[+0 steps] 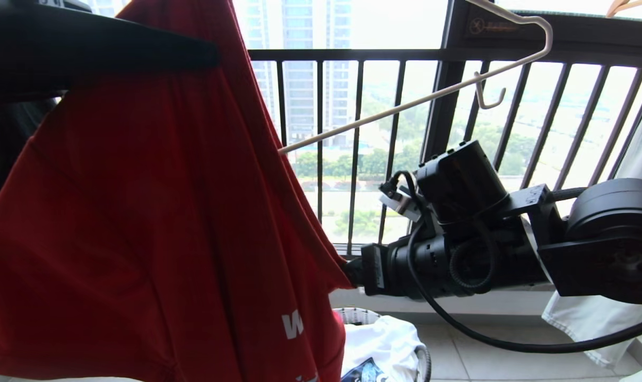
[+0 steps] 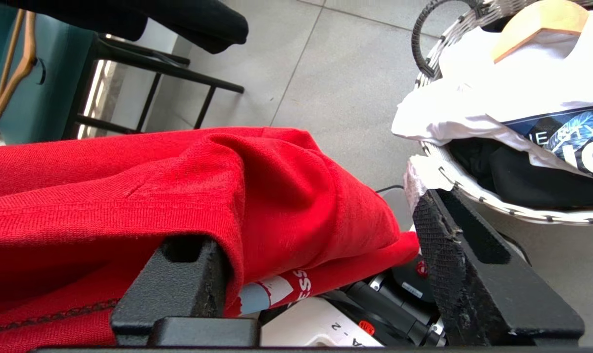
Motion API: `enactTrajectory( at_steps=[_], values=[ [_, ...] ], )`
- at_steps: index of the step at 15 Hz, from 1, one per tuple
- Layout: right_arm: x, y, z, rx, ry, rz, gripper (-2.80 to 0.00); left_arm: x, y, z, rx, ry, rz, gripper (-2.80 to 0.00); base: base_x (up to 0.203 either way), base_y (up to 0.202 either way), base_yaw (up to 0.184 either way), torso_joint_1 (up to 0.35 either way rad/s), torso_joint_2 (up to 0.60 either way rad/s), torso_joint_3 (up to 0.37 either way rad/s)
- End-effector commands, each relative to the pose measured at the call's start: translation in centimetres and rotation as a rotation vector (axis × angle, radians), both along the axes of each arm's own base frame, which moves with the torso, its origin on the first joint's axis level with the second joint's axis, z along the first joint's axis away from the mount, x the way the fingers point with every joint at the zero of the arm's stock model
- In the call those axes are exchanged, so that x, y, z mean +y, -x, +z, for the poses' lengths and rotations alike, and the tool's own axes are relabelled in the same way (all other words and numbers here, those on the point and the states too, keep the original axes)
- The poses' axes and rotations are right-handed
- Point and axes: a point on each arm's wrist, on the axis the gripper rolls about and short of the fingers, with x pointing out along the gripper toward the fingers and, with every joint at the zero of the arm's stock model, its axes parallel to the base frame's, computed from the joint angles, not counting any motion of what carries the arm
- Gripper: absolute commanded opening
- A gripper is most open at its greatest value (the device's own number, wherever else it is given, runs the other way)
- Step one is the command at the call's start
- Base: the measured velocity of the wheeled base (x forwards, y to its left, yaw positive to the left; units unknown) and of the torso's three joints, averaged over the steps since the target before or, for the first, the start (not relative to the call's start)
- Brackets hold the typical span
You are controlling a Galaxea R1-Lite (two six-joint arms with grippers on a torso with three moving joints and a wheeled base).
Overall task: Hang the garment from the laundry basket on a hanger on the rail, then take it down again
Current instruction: Hang the clothes on the clothes rack
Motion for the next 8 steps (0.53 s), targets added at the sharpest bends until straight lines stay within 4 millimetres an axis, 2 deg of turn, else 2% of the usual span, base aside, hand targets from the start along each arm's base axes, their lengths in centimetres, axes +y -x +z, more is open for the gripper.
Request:
enactTrajectory(
  at_steps=[1, 5, 8],
  values=[
    [-0.9, -0.4, 0.6, -0.014, -0.013, -0.028, -2.80, 0.0, 0.0, -0.1, 0.004, -0.001, -0.005, -2.80, 0.000, 0.000, 0.000, 0.000, 0.00, 0.000],
    [-2.8, -2.1, 1.2, -0.056, -0.011, -0.090, -2.80, 0.0, 0.1, -0.2, 0.008, -0.002, -0.005, -2.80, 0.000, 0.000, 0.000, 0.000, 0.00, 0.000],
    [-5.2, -4.3, 1.7, -0.105, 0.005, -0.159, -2.80, 0.1, 0.3, -0.9, 0.029, -0.011, -0.003, -2.80, 0.000, 0.000, 0.000, 0.000, 0.00, 0.000]
  ],
)
